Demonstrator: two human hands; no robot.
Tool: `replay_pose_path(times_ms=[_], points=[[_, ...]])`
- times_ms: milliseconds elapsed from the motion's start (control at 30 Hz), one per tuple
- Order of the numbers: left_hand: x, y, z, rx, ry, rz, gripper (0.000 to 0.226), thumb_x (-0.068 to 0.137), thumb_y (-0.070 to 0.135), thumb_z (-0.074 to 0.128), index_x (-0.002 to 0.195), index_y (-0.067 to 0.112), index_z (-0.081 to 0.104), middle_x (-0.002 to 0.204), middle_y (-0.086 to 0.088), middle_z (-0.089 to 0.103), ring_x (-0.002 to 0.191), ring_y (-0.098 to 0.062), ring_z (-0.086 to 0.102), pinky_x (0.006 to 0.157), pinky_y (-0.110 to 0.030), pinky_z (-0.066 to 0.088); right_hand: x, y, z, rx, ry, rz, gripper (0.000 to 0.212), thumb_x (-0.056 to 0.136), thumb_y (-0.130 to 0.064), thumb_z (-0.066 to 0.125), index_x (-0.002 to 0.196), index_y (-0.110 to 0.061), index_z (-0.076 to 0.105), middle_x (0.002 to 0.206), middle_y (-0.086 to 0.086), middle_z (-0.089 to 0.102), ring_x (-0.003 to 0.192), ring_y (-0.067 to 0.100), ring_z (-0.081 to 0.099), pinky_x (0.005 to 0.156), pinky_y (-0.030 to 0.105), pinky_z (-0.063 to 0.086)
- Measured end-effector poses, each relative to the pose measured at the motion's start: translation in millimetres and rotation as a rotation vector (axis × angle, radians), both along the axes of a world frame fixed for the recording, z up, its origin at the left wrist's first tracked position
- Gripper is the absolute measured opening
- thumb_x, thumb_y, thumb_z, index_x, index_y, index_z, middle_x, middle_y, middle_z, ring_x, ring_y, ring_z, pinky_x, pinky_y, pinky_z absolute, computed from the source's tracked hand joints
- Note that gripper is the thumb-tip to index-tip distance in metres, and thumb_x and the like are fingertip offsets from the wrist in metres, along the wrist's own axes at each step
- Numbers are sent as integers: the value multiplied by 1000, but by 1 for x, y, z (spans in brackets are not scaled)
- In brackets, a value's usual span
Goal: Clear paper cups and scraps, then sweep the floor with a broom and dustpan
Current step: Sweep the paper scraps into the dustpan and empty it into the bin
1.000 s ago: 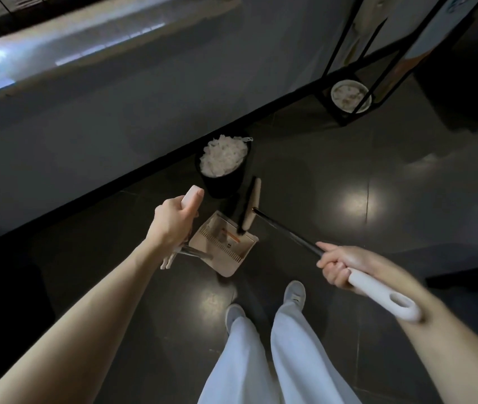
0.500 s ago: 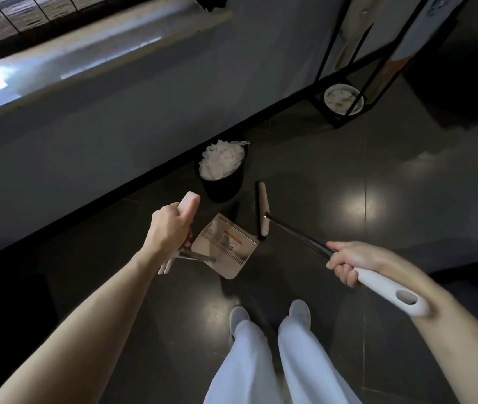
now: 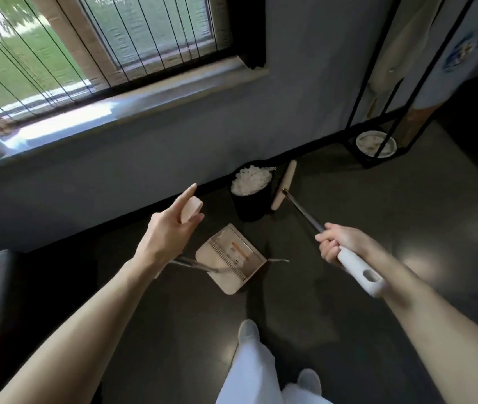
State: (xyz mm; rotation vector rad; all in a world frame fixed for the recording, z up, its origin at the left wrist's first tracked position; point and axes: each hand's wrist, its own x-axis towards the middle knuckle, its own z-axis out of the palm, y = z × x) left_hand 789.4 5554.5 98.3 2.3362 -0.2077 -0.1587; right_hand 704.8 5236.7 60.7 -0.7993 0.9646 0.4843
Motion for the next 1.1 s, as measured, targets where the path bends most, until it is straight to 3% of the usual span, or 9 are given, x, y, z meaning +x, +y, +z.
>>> replay_pose_path(times_ms=[100, 200, 367, 500, 600, 700, 767, 867, 1100], points=[[-25, 4, 40, 19, -128, 38, 50, 93, 42, 58, 130, 66, 35, 96, 2, 64, 68, -10, 56, 65, -32, 53, -16, 1, 18, 23, -70, -17, 39, 99, 1, 39, 119, -33, 38, 42, 0, 38, 28, 3, 36, 25, 12, 27], [-41, 12, 85, 15, -255, 69, 37, 93, 37, 59, 127, 51, 50, 104, 0, 65, 73, -4, 57, 58, -20, 44, -28, 5, 37, 30, -138, -10, 33, 98, 1, 39, 109, -30, 41, 46, 0, 39, 29, 3, 36, 26, 12, 28], [-61, 10, 155, 57, -421, 52, 35, 94, 38, 57, 127, 47, 50, 104, 3, 62, 75, -3, 56, 57, -18, 39, -33, 7, 67, 20, -220, -27, 52, 98, 2, 39, 140, -27, 33, 58, 0, 37, 30, 2, 36, 28, 10, 29], [-71, -14, 182, 155, -610, -75, 39, 95, 45, 51, 133, 48, 42, 80, 17, 59, 62, 4, 53, 53, -21, 41, -32, 5, 79, 7, -276, -35, 42, 97, 2, 42, 131, -21, 38, 62, 0, 39, 34, 2, 38, 29, 9, 30], [-65, -38, 167, 295, -698, -242, 47, 96, 45, 48, 139, 45, 31, 87, 2, 68, 67, -23, 65, 54, -37, 53, -29, 4, 82, 58, -284, -22, 16, 97, 1, 42, 104, -14, 45, 61, 0, 38, 33, 1, 38, 29, 10, 30], [-47, -62, 122, 494, -728, -419, 56, 97, 36, 53, 145, 44, 26, 99, -10, 68, 65, -40, 65, 50, -46, 54, -24, -1, 79, 90, -277, -39, 16, 97, 0, 42, 98, -16, 45, 56, -1, 39, 33, 1, 38, 29, 10, 30], [-35, -76, 84, 681, -671, -577, 63, 95, 36, 53, 150, 41, 22, 98, -9, 64, 68, -37, 66, 51, -42, 50, -23, -6, 75, 96, -261, -66, 20, 97, 0, 42, 104, -18, 46, 51, -1, 40, 33, 1, 38, 28, 10, 30], [-13, -84, 30, 906, -401, -721, 69, 93, 66, 30, 148, 49, -7, 108, -5, 59, 89, -30, 66, 68, -39, 50, -25, -16, 61, 63, -216, -101, 33, 97, 1, 42, 120, -23, 44, 49, -1, 39, 32, 2, 37, 28, 10, 29], [12, -125, -3, 909, 89, -971, 72, 84, 72, 38, 144, 51, 5, 115, -8, 62, 97, -28, 62, 70, -34, 43, -34, -38, 32, 4, -110, -101, 41, 99, 1, 40, 127, -29, 36, 46, 0, 36, 30, 3, 36, 28, 11, 28]])
